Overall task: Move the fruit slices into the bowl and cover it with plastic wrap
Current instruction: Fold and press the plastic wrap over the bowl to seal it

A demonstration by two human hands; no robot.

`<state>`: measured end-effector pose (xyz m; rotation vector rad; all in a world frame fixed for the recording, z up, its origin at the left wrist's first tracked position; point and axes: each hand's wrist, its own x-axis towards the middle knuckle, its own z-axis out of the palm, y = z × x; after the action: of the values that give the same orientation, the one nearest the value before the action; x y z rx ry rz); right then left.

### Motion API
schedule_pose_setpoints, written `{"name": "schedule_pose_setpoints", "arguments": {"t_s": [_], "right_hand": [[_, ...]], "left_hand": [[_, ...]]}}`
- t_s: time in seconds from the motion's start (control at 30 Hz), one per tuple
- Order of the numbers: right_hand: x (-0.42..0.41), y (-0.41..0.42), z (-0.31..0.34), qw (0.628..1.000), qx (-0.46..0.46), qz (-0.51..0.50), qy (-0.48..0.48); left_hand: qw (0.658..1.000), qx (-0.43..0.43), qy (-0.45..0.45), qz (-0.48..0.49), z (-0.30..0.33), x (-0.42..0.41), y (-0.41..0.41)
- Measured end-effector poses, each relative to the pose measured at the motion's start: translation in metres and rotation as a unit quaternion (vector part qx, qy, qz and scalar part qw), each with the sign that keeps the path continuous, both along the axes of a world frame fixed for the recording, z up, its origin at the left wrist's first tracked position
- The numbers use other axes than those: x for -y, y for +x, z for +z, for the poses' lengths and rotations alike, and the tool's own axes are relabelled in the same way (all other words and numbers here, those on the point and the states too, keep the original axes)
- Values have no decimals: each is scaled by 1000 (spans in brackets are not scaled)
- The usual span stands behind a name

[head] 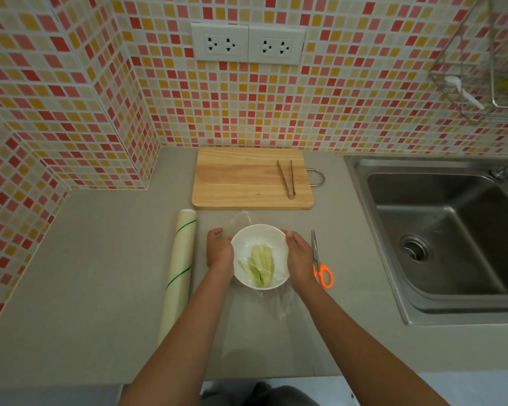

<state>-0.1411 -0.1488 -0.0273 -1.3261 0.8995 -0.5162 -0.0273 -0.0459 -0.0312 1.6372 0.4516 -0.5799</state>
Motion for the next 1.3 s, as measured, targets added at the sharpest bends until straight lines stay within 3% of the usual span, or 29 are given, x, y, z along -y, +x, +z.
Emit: {"name": "schedule_pose_setpoints", "arguments": {"t_s": [0.33, 0.57, 0.73, 0.87, 1.0, 1.3], "right_hand": [[0, 0, 0, 1000, -5, 1, -6], [0, 1, 2, 1000, -6, -10, -4], [1, -3, 2, 1000, -9, -29, 2], [2, -8, 4, 999, 1, -45, 9], [-1, -10, 4, 998, 11, -53, 12], [-10, -14, 0, 997, -3, -64, 33]], "left_hand": [[998, -1, 58, 27, -2, 0, -1], [981, 16, -2, 193, 5, -1, -4], [977, 173, 57, 112, 16, -5, -15], [940, 334, 63, -8, 26, -7, -39], [933, 340, 41, -110, 21, -9, -62], [947, 292, 11, -133, 10, -10, -48]]}}
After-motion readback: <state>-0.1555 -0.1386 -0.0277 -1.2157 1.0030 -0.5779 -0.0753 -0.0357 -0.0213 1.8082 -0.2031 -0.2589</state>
